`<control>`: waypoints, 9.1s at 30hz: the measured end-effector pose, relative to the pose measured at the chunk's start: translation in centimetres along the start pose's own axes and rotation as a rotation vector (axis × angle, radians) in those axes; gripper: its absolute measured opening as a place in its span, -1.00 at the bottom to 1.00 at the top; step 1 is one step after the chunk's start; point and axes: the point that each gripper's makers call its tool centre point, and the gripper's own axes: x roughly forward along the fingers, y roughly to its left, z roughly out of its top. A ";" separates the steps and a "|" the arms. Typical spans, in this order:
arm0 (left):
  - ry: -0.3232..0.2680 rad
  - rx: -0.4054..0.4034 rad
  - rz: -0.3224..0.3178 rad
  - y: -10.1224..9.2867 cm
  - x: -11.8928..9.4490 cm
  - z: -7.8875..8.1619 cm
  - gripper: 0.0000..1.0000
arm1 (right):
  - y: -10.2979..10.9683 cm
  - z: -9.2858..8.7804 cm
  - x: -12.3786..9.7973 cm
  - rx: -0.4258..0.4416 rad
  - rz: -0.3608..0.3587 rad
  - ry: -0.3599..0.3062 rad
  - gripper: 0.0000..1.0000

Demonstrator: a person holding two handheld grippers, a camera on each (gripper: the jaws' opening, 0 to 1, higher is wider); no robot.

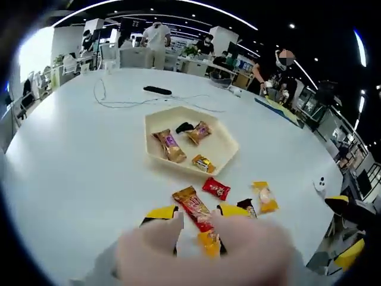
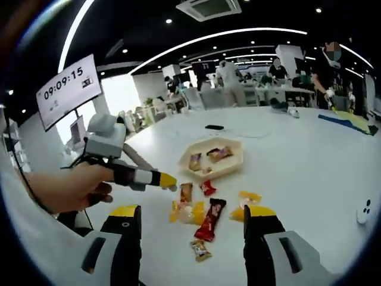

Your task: Place the target food into the container with the food tongs after gripping and lifting it, then release it inside without dropping or visibly crushing the food.

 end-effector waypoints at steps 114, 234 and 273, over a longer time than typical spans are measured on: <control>-0.099 0.355 -0.066 5.2 -0.9 -3.5 -0.57 | 1.5 -2.0 1.3 0.085 0.019 0.032 0.24; -0.262 0.284 -0.229 2.8 -2.3 10.3 -0.62 | 0.3 1.0 4.0 0.169 -0.007 -0.062 0.24; -0.242 0.332 -0.314 -0.7 -2.1 12.1 -0.61 | -0.2 3.3 -1.0 0.056 -0.100 -0.128 0.28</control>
